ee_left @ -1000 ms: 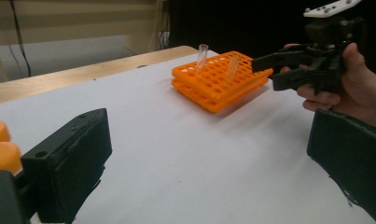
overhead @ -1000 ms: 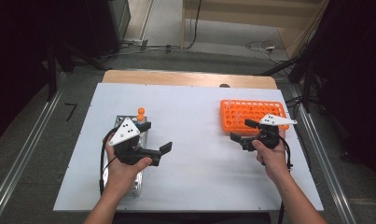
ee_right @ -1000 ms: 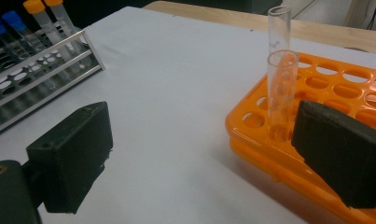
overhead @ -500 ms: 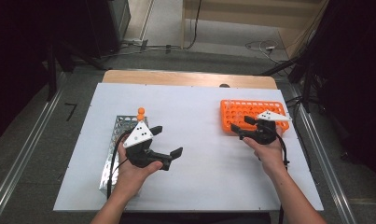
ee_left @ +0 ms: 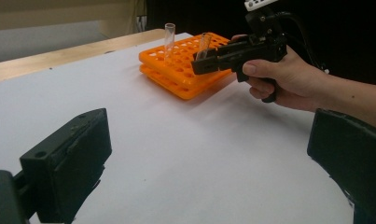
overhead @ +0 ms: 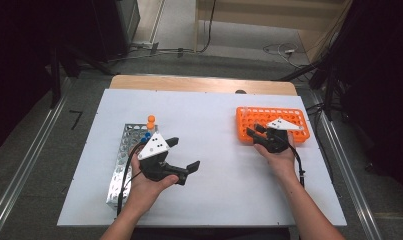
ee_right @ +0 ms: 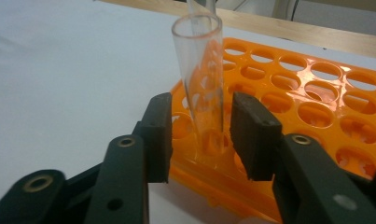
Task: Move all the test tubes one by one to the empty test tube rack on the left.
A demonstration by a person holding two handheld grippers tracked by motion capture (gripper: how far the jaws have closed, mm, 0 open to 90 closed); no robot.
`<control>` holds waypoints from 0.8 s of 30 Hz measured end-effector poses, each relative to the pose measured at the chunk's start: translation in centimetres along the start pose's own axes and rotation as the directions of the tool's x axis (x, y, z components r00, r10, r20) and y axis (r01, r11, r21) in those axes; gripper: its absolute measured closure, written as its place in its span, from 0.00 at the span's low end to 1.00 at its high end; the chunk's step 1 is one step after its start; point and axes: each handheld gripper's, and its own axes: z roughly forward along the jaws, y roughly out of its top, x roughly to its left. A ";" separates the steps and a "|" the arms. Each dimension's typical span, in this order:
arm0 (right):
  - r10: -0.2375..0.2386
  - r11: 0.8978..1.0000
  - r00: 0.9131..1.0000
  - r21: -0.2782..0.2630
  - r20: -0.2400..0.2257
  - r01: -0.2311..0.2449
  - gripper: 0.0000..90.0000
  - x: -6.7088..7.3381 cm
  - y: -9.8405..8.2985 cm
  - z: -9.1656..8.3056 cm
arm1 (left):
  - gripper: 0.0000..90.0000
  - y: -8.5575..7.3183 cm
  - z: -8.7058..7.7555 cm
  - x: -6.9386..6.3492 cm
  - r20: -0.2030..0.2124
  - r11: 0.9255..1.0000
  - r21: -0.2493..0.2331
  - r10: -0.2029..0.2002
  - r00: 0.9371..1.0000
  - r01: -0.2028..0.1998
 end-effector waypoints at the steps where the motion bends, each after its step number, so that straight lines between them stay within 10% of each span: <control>1: 0.000 1.000 1.000 0.005 0.007 0.000 0.68 0.0 -0.1 0.1 | 0.00 0.0 0.1 0.0 0.002 1.000 0.003 0.000 1.000 0.000; 6: 0.013 1.000 0.999 -0.006 0.033 -0.013 0.81 -0.2 -0.3 0.0 | 0.00 -0.1 0.2 0.1 0.004 1.000 0.004 -0.012 1.000 0.012; 24: 0.044 0.992 0.999 -0.121 -0.023 -0.046 0.82 -0.3 1.1 -3.6 | 0.00 -0.1 0.1 -0.2 0.003 1.000 -0.002 -0.006 1.000 0.006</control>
